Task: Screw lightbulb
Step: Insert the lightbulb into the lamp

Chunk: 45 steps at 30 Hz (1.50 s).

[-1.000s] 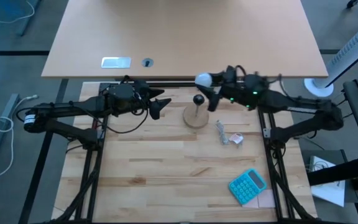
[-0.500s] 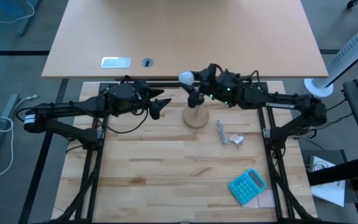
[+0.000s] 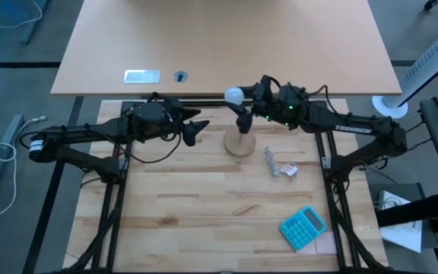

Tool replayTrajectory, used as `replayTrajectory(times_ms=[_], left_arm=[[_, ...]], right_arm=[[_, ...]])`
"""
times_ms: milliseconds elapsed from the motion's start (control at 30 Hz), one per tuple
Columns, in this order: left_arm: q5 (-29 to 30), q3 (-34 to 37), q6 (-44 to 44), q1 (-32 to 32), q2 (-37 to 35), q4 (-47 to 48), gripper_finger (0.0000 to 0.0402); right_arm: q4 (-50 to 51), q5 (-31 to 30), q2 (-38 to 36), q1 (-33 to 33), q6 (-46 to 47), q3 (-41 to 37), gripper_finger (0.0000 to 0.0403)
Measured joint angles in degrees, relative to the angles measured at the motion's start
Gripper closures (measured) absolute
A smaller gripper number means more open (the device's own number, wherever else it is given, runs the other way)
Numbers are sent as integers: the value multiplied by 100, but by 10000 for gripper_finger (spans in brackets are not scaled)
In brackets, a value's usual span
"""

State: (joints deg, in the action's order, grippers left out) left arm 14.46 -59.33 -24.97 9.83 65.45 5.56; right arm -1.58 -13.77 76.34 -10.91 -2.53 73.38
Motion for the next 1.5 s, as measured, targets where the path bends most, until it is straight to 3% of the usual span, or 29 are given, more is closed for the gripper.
replayTrajectory(times_ms=[400, 633, 733, 867, 967, 1100, 1300, 1400, 1500], left_arm=[[-1, 0, 24, 0, 0, -50, 98], [-18, 300, 724, -66, -11, -469, 98], [-295, 1237, 1114, -224, -5, -1905, 98], [-1533, 2701, 1545, -232, 271, -5141, 98], [-1432, 3181, 1592, -210, 452, -6058, 98], [-705, 3130, 1532, -90, 652, -5356, 98], [-653, 2573, 1433, -71, 1056, -4322, 98], [-1107, 2302, 1388, -88, 1240, -4022, 98], [-1640, 2087, 2118, 108, 1543, -4088, 98]], right_arm=[[866, 367, -521, 136, 399, -48, 157], [868, 384, -552, 255, 398, -53, 157], [868, 383, -557, 253, 397, -98, 155], [878, 422, -588, 255, 371, -265, 159], [884, 534, -623, 255, 368, -323, 158], [831, 534, -615, 255, 178, -315, 153], [692, 535, -615, 248, 3, -315, 160], [757, 536, -619, 255, 36, -328, 156], [815, 536, -623, 255, 51, -328, 154]])
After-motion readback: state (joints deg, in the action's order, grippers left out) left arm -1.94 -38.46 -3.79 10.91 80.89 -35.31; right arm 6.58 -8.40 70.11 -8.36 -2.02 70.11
